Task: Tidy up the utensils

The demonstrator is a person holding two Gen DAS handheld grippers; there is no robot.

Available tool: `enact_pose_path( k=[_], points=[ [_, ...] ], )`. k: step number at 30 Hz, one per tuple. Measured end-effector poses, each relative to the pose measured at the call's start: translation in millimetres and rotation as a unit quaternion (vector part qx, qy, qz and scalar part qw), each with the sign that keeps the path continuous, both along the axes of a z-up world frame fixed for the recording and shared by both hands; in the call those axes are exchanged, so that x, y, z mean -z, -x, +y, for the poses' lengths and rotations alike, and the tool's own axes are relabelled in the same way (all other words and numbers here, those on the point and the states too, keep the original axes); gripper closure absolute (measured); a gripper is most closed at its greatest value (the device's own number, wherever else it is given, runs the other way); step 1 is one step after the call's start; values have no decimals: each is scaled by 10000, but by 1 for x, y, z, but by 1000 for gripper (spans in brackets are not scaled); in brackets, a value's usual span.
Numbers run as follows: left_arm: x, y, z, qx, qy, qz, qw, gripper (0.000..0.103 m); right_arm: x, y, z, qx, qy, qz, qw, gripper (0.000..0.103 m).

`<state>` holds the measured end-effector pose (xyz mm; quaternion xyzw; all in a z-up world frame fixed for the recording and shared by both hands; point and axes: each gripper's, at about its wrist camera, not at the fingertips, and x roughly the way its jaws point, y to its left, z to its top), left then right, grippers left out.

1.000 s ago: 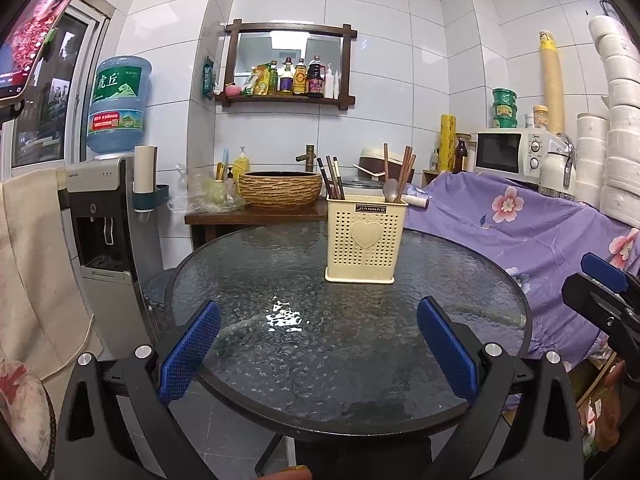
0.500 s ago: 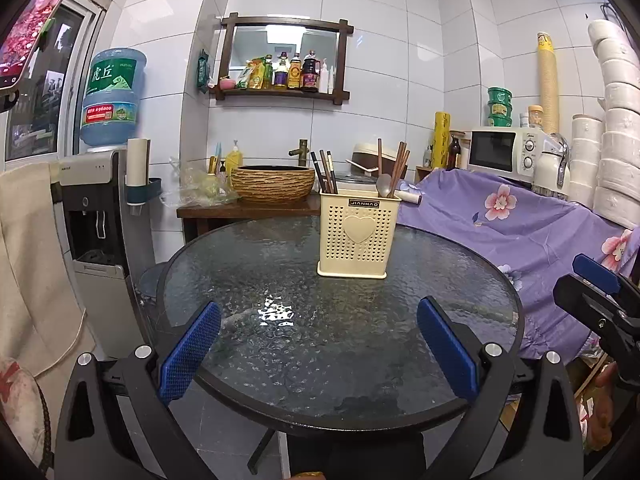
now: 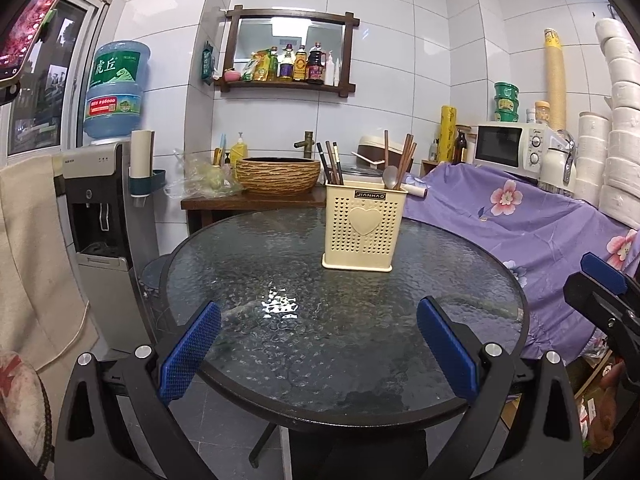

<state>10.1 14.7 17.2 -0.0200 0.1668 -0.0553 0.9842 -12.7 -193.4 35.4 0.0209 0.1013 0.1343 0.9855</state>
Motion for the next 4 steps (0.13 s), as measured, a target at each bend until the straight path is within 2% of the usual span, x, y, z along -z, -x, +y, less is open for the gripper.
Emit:
enact_pose_path(
  k=[4],
  points=[
    [1, 1, -2, -73, -115, -13, 9999, 6, 0, 0, 1, 1, -3, 5, 10000, 6]
  ],
)
